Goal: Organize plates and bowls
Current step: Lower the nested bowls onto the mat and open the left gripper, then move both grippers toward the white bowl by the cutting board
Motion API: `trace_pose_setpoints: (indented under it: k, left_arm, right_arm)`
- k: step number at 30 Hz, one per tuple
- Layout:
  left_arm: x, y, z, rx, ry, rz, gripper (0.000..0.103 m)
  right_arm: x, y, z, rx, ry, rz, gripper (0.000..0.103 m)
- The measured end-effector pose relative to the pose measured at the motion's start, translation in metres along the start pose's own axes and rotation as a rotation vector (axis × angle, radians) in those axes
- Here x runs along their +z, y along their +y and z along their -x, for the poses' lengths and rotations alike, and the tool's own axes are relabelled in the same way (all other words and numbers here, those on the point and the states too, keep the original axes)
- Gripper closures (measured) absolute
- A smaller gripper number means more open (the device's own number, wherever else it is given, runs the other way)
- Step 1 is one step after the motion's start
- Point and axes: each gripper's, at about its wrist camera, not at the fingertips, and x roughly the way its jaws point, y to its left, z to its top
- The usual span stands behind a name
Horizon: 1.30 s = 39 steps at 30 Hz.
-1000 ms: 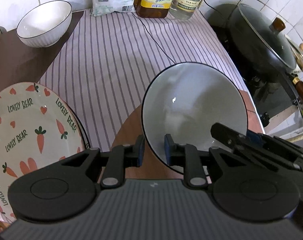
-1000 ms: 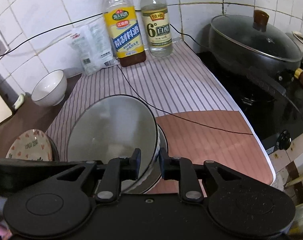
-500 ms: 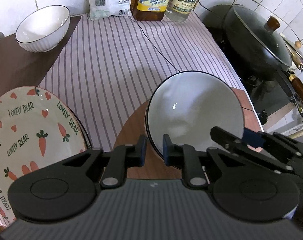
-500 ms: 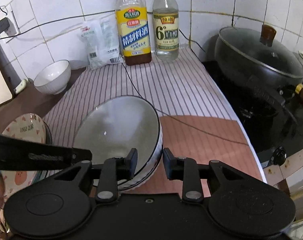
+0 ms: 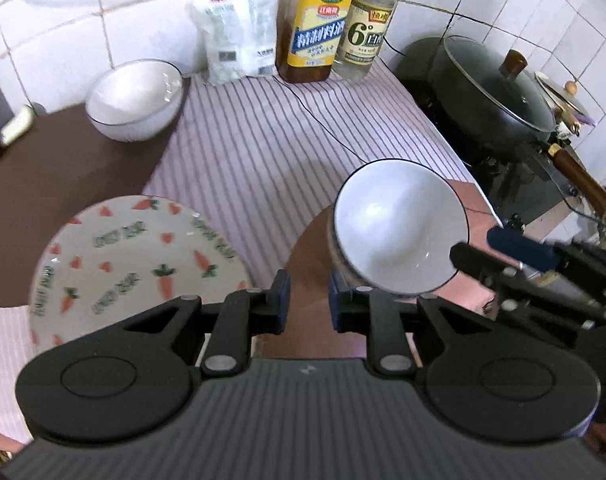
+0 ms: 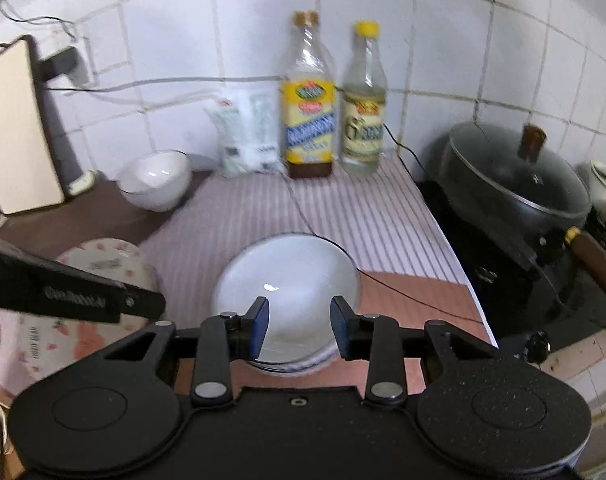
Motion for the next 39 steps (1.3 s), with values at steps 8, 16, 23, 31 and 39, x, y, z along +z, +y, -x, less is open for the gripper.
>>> trace_pose_setpoints:
  k: [8,16,23,31,39]
  left_arm:
    - [-0.006,0.037,0.043,0.011,-0.062,-0.002,0.083]
    - [0.001,0.093,0.067,0.082,-0.165,0.009,0.077]
    - [0.014,0.14,0.046,0.076,-0.222,0.079,0.074]
    - [0.045,0.191,-0.009,0.052,-0.237,0.201,0.057]
    - [0.069,0.218,-0.056,0.046,-0.215,0.181,0.048]
  right_arm:
    - [0.015,0.042,0.024,0.105,-0.097,0.059,0.06]
    - [0.037,0.084,0.001,0.209,-0.168,0.144,0.047]
    - [0.039,0.109,-0.058,0.269,-0.174,0.1,0.036]
    - [0.052,0.137,-0.131,0.25,-0.114,0.149,0.03]
    - [0.073,0.146,-0.2,0.262,-0.043,0.111,0.009]
